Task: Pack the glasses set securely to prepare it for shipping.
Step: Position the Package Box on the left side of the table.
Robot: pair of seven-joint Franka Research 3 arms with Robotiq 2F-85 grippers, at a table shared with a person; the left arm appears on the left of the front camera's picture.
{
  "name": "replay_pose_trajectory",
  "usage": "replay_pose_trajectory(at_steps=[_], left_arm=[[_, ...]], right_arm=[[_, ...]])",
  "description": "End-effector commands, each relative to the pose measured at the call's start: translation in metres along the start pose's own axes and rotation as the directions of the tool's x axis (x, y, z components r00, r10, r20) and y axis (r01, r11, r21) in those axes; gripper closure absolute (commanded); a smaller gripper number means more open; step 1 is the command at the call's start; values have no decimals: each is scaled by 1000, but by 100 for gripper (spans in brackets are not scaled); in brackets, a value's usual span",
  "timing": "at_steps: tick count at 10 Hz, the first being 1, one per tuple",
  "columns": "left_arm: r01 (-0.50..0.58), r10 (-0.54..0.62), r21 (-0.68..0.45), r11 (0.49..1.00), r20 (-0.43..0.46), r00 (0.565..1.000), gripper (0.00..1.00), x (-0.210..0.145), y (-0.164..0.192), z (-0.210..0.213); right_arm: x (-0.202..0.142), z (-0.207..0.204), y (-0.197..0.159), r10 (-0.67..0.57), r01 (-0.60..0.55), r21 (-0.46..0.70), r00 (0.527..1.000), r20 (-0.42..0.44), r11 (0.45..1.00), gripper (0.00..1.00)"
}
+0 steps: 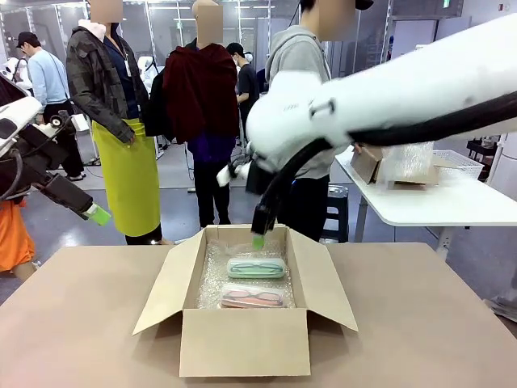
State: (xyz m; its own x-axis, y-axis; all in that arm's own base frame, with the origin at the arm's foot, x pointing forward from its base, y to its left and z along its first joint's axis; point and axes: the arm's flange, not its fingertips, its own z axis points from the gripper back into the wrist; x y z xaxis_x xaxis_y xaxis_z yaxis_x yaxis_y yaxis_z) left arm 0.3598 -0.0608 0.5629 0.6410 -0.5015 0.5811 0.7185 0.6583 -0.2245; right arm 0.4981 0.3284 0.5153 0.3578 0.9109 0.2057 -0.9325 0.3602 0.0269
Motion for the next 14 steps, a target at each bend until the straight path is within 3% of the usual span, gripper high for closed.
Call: replay_pose_trajectory(at_steps=[1, 4, 6, 8, 9, 10, 11, 14], left_arm=[[-120, 121, -59, 991, 5, 993, 0, 6, 12, -11], [-228, 238, -134, 964, 66, 969, 0, 2, 32, -48], [-265, 282, -173, 949, 85, 956, 0, -3, 46, -73], [-285, 310, -217, 934, 89, 947, 0, -10, 56, -98], [-292, 316, -199, 935, 102, 943, 0, -13, 59, -106], [-294, 317, -176, 939, 117, 941, 0, -13, 58, -107], [-312, 332, -218, 925, 60, 941, 0, -10, 56, -97], [-312, 332, -218, 925, 60, 941, 0, -10, 56, -97]], right_arm=[[-64, 34, 31, -137, 139, -64, 990, 44, 988, 9], [-149, 59, 53, -314, 339, -102, 927, 204, 935, 9], [-218, 71, 66, -426, 472, -78, 845, 324, 878, 9], [-264, 79, 74, -513, 572, -66, 776, 366, 818, 9], [-277, 82, 77, -539, 600, -64, 756, 372, 797, 9], [-276, 83, 76, -537, 600, -73, 759, 369, 797, 9], [-276, 80, 67, -513, 561, -45, 784, 351, 827, 9], [-276, 80, 67, -513, 561, -45, 784, 351, 827, 9]])
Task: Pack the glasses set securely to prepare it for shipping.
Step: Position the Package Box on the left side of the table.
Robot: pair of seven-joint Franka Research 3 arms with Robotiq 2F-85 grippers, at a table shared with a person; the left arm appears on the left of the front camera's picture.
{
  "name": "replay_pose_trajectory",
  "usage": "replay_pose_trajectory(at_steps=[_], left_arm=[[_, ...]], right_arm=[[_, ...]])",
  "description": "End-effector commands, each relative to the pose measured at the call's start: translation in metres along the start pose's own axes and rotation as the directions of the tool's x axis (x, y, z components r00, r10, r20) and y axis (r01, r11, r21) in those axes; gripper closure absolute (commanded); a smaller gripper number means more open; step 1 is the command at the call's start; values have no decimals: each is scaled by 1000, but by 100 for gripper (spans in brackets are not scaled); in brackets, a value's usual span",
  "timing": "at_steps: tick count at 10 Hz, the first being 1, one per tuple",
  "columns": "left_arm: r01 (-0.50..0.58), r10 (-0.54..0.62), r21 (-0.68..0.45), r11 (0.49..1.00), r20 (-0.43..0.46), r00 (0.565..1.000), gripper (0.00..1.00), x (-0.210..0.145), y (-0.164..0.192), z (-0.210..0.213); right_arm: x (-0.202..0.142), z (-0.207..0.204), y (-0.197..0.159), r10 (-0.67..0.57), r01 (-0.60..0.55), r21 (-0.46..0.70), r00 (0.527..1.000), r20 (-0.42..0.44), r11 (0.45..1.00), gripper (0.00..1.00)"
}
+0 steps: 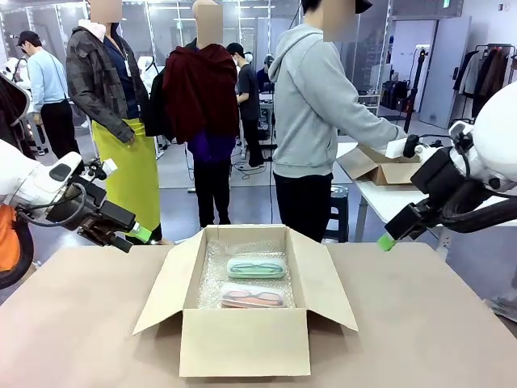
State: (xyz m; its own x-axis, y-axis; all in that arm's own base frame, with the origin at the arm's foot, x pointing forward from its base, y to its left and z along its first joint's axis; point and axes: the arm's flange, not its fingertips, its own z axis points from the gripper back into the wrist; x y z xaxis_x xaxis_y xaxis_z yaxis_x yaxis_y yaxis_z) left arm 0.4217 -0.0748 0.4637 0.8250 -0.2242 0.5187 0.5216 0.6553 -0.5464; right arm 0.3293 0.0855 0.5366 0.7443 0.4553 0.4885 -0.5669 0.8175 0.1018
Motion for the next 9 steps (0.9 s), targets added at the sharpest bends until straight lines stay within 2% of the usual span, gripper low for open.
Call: replay_pose_trajectory(at_steps=[1, 2, 3, 5, 8, 9], left_arm=[[-3, 3, -18, 1000, 4, 1000, 0, 0, -3, 5], [0, 0, 0, 1000, 0, 1000, 0, 0, 0, 0], [-71, 71, -10, 997, 8, 997, 0, 8, 13, 1], [-138, 139, -72, 988, -3, 990, 0, 9, 42, -3], [-283, 284, -205, 937, -28, 958, 0, 3, 101, -19], [-285, 288, -193, 939, -9, 957, 0, 2, 118, -29]], right_arm=[[3, 1, -3, 5, -5, -7, 1000, 2, 1000, 9], [3, 1, -3, 5, -5, -7, 1000, 2, 1000, 9], [3, 1, -3, 5, -5, -7, 1000, 2, 1000, 9], [3, 1, -3, 5, -5, -7, 1000, 2, 1000, 9], [3, 1, -3, 5, -5, -7, 1000, 2, 1000, 9], [3, 1, -3, 5, -5, -7, 1000, 2, 1000, 9]])
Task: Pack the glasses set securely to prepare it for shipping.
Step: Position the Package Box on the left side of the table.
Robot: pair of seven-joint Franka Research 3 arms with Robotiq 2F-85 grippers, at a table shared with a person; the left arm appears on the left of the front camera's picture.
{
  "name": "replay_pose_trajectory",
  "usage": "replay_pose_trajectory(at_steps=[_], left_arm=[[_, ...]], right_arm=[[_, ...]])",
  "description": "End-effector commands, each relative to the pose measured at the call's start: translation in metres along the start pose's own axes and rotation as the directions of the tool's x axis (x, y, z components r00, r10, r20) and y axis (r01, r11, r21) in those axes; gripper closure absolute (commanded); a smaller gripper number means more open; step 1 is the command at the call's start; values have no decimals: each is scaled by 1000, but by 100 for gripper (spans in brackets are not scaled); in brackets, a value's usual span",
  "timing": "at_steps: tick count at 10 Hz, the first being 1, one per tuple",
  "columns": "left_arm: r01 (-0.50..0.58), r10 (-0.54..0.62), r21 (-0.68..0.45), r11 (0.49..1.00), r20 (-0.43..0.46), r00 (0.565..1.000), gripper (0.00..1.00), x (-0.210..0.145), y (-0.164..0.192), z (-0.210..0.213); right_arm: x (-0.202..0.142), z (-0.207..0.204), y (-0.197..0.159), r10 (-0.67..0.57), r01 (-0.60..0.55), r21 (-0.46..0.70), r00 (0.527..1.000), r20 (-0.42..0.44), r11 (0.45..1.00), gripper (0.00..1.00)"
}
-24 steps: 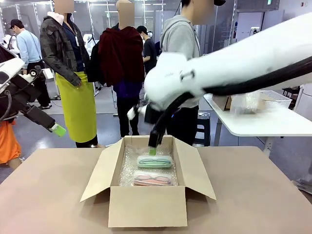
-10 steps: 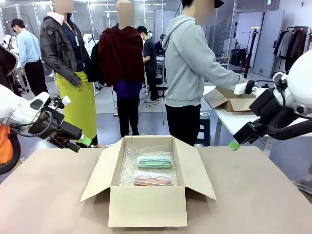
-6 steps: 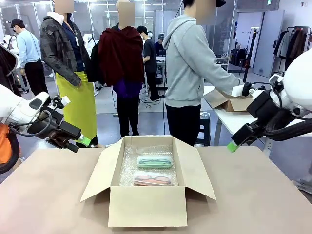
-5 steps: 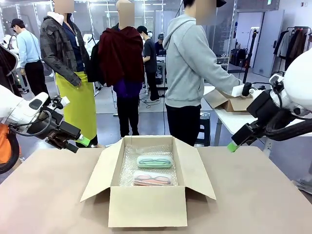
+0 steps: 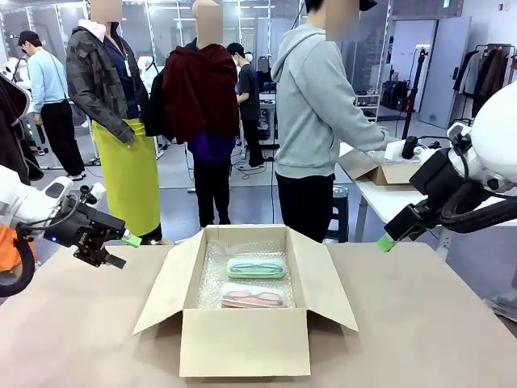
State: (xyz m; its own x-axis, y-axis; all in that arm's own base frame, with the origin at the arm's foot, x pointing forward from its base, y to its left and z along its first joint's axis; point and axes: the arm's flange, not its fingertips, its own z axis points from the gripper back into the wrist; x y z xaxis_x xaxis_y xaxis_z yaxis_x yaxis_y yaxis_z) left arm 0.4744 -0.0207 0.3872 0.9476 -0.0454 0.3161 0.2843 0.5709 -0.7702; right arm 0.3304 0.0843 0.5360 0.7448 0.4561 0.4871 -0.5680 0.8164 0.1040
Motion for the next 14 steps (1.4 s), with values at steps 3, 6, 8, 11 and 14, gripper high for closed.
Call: replay_pose_trajectory(at_steps=[3, 6, 8, 11, 14], left_arm=[[-105, 105, -67, 992, -3, 994, 0, 28, 55, -41], [-175, 175, -84, 981, -4, 985, 0, 29, 77, -69], [-183, 183, -51, 982, -6, 983, 0, 26, 84, -80], [-230, 230, -73, 970, -7, 973, 0, 20, 90, -96], [-260, 259, -132, 956, -28, 966, 0, 16, 88, -103]], right_arm=[[3, 1, -1, 4, -4, -10, 1000, 4, 1000, 9], [3, 1, -1, 4, -4, -10, 1000, 4, 1000, 9], [3, 1, -1, 4, -4, -10, 1000, 4, 1000, 9], [3, 1, -1, 4, -4, -10, 1000, 4, 1000, 9], [3, 1, -1, 4, -4, -10, 1000, 4, 1000, 9]])
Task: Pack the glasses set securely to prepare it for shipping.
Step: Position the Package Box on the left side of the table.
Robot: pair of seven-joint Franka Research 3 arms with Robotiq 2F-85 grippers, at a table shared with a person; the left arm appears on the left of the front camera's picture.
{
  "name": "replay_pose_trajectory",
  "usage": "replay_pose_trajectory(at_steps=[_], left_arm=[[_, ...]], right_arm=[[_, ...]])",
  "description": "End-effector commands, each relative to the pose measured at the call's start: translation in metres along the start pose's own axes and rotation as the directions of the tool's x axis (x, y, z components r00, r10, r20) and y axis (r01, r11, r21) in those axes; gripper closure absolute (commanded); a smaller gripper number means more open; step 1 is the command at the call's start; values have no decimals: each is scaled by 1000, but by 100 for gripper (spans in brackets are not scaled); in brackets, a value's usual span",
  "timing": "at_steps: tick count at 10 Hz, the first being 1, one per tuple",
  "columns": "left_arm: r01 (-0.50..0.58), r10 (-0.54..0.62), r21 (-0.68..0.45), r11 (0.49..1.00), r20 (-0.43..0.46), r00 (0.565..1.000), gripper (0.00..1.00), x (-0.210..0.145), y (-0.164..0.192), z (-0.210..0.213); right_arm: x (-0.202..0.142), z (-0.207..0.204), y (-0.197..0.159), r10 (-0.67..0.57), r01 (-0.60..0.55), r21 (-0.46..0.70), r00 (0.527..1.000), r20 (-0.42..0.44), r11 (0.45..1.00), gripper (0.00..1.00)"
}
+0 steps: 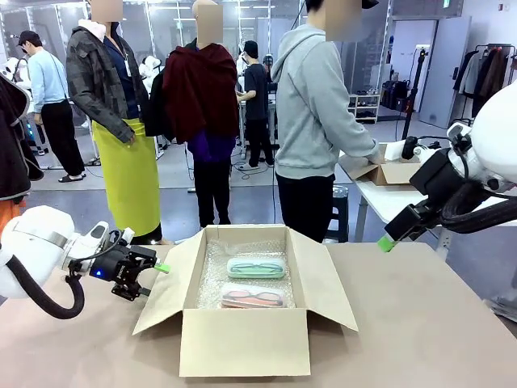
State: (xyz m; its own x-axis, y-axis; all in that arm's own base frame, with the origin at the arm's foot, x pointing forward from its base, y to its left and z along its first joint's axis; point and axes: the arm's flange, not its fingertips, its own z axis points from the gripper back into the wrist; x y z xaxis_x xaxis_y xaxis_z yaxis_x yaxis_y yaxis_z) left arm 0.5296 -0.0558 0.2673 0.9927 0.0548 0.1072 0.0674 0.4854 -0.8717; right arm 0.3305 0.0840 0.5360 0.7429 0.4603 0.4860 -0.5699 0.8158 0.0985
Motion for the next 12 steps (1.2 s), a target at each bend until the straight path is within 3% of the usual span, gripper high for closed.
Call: replay_pose_trajectory(at_steps=[1, 2, 3, 4, 8, 12], left_arm=[[-39, 41, -78, 996, 24, 999, 26, 0, -1, 4], [-68, 71, -117, 991, 19, 997, 59, 1, -1, 9], [-72, 75, -130, 989, 19, 997, 86, 1, 1, 15], [-80, 83, -138, 987, 20, 996, 100, 1, 4, 22], [-75, 79, -258, 963, 5, 997, 100, -2, -5, 40], [-67, 68, -278, 958, -9, 998, 100, -4, -8, 41]], right_arm=[[3, 1, -1, 0, 0, -6, 1000, 5, 1000, 9], [3, 1, -1, 0, 0, -6, 1000, 5, 1000, 9], [3, 1, -1, 0, 0, -6, 1000, 5, 1000, 9], [3, 1, -1, 0, 0, -6, 1000, 5, 1000, 9], [3, 1, -1, 0, 0, -6, 1000, 5, 1000, 9], [3, 1, -1, 0, 0, -6, 1000, 5, 1000, 9]])
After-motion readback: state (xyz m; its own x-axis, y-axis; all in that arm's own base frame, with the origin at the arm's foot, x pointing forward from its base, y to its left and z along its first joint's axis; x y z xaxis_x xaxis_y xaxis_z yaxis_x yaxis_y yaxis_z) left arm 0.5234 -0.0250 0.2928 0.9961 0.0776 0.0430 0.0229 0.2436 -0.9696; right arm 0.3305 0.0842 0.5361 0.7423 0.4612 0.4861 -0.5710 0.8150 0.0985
